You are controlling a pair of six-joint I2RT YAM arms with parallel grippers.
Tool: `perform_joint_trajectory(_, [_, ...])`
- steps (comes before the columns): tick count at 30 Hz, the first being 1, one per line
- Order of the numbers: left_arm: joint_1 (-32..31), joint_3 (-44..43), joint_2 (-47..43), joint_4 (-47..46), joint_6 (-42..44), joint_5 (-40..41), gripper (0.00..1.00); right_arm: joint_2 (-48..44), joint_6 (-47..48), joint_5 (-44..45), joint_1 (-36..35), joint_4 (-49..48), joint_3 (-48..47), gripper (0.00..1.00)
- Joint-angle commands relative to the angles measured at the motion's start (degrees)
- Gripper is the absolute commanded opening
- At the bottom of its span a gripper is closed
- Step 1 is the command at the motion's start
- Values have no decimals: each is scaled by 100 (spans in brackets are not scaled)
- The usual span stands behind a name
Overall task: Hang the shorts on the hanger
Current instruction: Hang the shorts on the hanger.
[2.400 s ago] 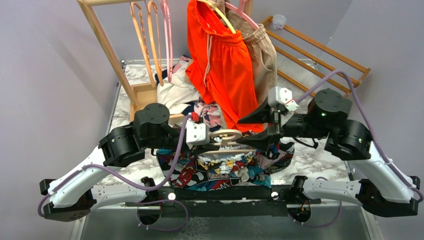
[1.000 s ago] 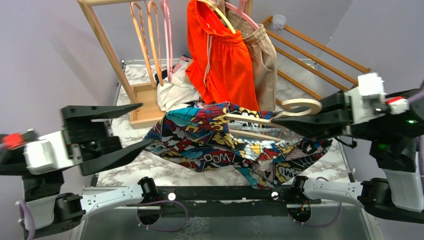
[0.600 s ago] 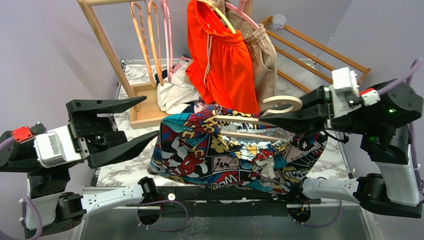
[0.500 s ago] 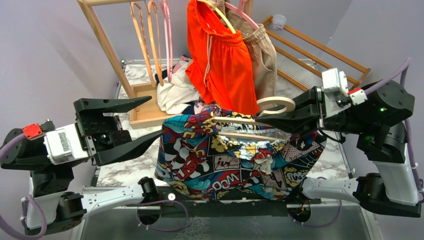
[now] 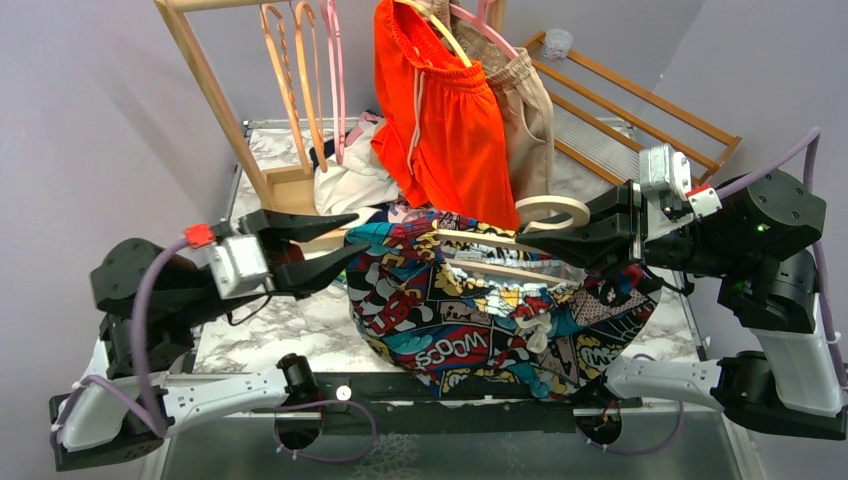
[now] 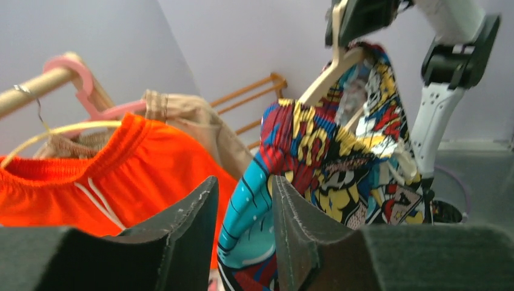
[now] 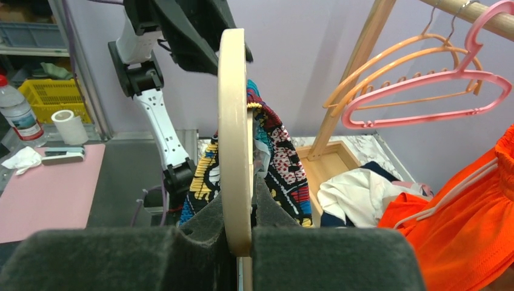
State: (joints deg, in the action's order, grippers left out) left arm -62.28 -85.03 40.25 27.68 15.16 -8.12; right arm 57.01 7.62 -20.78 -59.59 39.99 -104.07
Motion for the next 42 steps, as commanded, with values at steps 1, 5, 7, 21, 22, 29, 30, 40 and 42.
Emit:
perform_joint_trajectory(1, [-3, 400, -156, 381, 47, 656, 38, -114, 91, 234, -17, -203, 16, 1])
perform_joint_trajectory(5, [1, 855, -495, 436, -77, 926, 44, -134, 100, 288, -17, -187, 66, 1])
perform_joint_trajectory(7, [-3, 1025, -658, 443, -143, 1032, 50, -145, 114, 308, -15, -187, 93, 1])
perform_joint_trajectory(21, [-3, 1715, -1127, 894, -408, 1463, 52, -112, 112, 302, -16, -264, 216, 1])
perform_joint_trajectory(22, [-2, 1751, -1107, 896, -402, 1489, 50, -108, 114, 302, -17, -259, 212, 1])
perform_joint_trajectory(29, [-3, 1861, -981, 906, -330, 1508, 27, -111, 101, 309, -13, -229, 215, 1])
perform_joint_trajectory(30, [-3, 1848, -976, 906, -324, 1478, 21, -121, 112, 317, -12, -225, 224, 1])
perform_joint_trajectory(40, [-3, 1210, -969, 878, -220, 1329, 0, -208, 228, 545, -13, 124, 521, 1])
perform_joint_trajectory(42, [-3, 1042, -984, 850, -149, 1395, 0, -216, 245, 550, -13, 216, 603, 1])
